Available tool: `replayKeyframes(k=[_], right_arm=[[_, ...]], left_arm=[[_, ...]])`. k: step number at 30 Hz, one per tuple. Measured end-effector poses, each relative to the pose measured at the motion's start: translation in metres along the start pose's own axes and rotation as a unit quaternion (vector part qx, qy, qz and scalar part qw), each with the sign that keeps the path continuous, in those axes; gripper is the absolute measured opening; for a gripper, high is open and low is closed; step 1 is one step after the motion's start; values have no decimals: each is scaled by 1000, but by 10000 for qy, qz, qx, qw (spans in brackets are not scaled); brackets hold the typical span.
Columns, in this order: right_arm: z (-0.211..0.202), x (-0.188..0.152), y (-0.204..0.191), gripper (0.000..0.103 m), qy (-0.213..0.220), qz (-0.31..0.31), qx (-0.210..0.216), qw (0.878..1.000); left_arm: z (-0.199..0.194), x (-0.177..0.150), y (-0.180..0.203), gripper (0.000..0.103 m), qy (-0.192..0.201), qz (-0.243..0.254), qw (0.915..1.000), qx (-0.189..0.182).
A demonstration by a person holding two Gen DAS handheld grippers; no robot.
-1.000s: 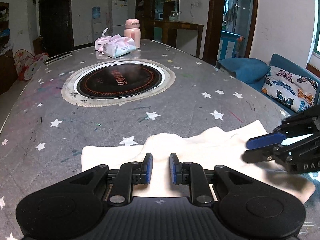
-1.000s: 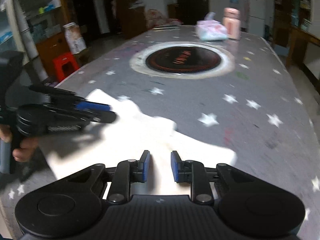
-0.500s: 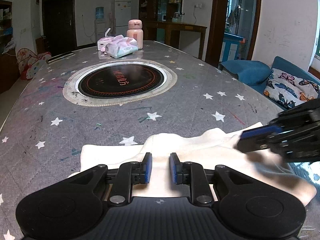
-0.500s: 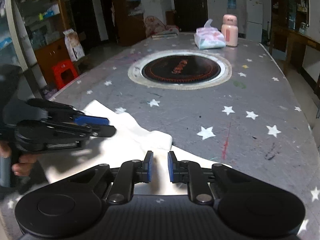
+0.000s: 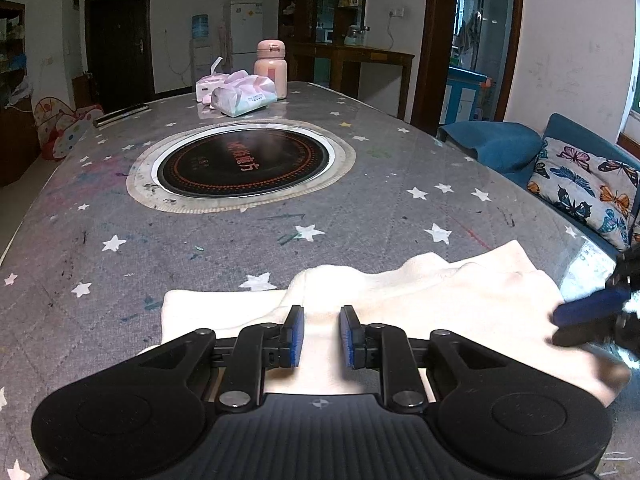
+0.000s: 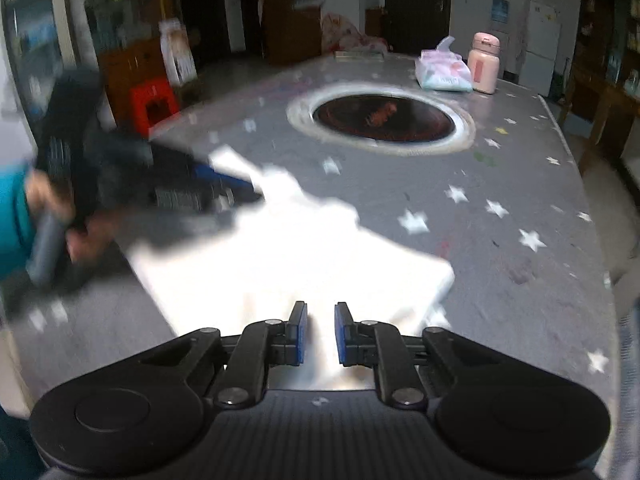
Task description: Fold clothes
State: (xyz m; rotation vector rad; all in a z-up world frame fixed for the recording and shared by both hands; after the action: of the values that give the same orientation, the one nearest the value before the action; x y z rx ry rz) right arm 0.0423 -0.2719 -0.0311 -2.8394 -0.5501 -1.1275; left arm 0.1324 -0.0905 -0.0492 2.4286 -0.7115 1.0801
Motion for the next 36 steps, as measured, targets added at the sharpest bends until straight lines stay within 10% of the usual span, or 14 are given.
replayKeyframes(k=[16,36], right_arm=[[-27,-23,-23,13,117,-198,176,9996],[-13,-23,-36,14,43,-213,357,9991]], left_arm=[[-66,-25,40,32,297,479,9982,-218],[-88,-55,4,34,376,-513,9979,-74]])
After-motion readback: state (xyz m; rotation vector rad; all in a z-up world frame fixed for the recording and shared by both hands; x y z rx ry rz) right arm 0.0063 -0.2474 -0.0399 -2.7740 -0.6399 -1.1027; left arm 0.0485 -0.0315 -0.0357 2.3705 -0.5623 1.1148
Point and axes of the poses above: each gripper's, at about its wrist camera, not at the fingertips, and z roughly the way its jaws point, y to its right, x to its top, the point moved 4 cm from there along z, roughly the way its jaws point, and after that the axes turned 9 degrees about -x, right-handed, at the moved point
